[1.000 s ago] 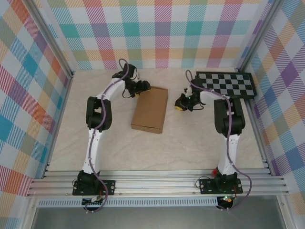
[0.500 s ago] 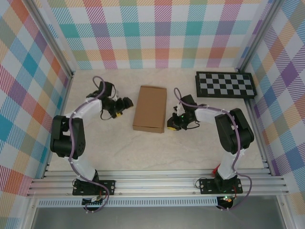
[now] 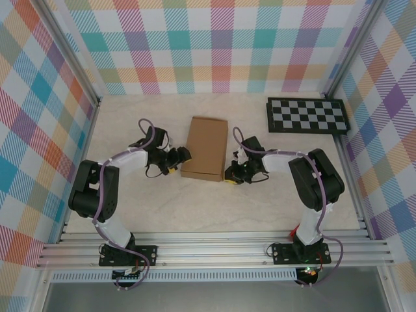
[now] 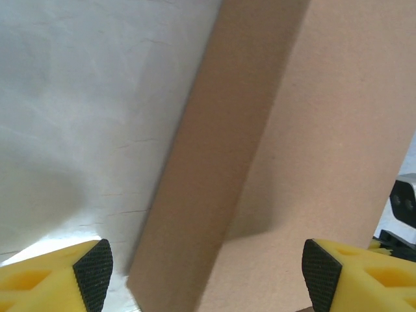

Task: Fold the paper box

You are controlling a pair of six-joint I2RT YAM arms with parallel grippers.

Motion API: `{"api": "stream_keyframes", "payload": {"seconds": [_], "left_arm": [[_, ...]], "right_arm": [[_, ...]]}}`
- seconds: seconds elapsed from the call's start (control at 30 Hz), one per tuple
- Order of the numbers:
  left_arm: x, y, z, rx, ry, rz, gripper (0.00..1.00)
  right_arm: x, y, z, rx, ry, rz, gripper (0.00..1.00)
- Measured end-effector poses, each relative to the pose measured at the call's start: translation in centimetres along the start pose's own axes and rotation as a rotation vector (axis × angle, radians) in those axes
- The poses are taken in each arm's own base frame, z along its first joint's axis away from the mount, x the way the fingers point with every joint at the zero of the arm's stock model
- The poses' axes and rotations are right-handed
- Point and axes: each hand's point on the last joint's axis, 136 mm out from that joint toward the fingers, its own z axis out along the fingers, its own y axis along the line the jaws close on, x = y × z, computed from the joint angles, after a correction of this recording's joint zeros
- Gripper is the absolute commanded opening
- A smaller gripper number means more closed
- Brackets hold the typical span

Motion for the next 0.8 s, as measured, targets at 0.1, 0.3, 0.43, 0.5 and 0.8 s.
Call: {"api": "stream_keyframes", "payload": {"seconds": [0.1,0.3,0.43,0.5,0.8], "left_arm": [[0.9,-1.2,0.6,0.014,0.010,0.027,0.79],[0.6,-1.1,1.1,-0.003,-0.035,-0.010,0.78],[0.0,-0.4,1.6,-0.039,-0.107,-0.043,0.78],[-0.7,-0.3,1.7,-0.049,-0.157,-0.061,0.78],[-3.7,-0.8,2.3,-0.119,-0.200,-0.009,0.78]], "right_arm": [[-0.3,0.6,0.1,-0.027,-0.013,0.000,0.12],[-0.3,1.4,1.1,-0.091,-0.017,0.032,0.11],[0.0,2.4,2.0,-0.152,-0.031,0.076,0.11],[0.3,2.9,2.4,-0.184,-0.042,0.101,0.11],[1.0,4.0,3.3,-0.183,-0.092,0.115,0.11]]}}
